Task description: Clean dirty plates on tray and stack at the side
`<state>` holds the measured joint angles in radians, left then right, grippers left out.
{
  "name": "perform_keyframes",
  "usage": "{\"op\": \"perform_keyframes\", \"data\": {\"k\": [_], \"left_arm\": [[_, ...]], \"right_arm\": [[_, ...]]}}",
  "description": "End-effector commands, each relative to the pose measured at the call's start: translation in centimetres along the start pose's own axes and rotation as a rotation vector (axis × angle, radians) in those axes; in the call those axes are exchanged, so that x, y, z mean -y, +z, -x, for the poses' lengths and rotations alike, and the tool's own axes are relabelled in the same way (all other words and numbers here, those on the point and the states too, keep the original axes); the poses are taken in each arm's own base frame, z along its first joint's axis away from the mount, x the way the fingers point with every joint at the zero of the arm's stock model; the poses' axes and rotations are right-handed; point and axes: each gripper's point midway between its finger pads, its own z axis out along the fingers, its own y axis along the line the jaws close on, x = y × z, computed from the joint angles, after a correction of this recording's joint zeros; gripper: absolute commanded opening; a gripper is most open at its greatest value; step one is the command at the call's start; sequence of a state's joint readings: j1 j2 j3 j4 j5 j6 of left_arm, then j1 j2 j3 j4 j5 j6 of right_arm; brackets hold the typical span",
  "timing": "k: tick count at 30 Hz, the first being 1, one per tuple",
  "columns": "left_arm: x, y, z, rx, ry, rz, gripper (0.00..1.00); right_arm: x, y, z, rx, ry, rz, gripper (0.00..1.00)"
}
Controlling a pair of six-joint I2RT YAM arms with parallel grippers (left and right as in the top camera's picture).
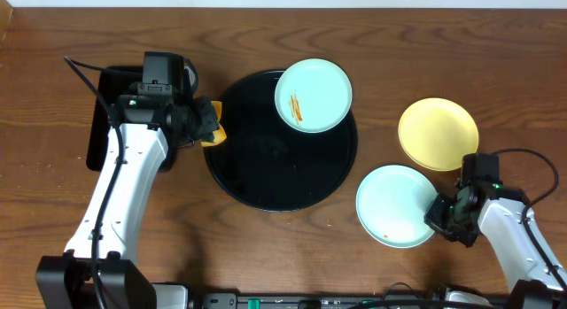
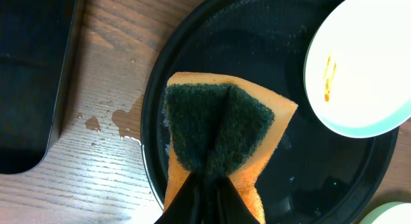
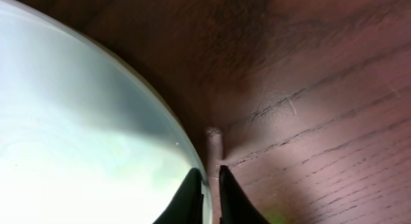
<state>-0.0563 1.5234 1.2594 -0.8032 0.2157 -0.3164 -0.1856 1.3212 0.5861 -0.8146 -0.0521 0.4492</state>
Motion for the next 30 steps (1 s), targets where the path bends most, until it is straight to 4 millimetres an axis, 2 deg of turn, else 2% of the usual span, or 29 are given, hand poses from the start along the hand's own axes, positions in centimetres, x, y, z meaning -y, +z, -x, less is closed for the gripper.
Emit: {"op": "perform_keyframes", "data": {"k": [1,2,8,14,18,23,30], "left_arm": [[0.4,-0.2,0.3,0.008,0.009,-0.014,0.07],[0.4,-0.2,0.3,0.008,0.010,-0.014,0.07],[0.4,-0.2,0.3,0.008,0.010,-0.014,0.08],[0.4,-0.2,0.3,0.011,0.010,-0.015,0.07],[0.5,-0.2,0.5,0.018,0.011,-0.018,0.07],[0.7,-0.2,0.9,0.035,0.014,-0.024,0.07],[0.7,-0.2,1.0,0.039,0.016,-0.026,0.07]], "right_arm": [[0.5,0.4,-0.3,-0.011,0.038,-0.017,0.04],[0.5,0.5,-0.4,-0.016,0.045,-0.020,0.02],[0.3,0.9,-0.8,-0.051,0.041,-0.010,0.01],[-2.4,0.4,-1.5,-0.091,-0.048,0.147,0.01],[-4.4,-1.0,-1.5,-0.080,-0.140,0.271,0.01],[-6.3,-3.7,-0.9,-0.028,-0.213,0.376,0.01],[-7.8,-7.6,-0.5,0.030,-0.308,0.452,0.01]]}}
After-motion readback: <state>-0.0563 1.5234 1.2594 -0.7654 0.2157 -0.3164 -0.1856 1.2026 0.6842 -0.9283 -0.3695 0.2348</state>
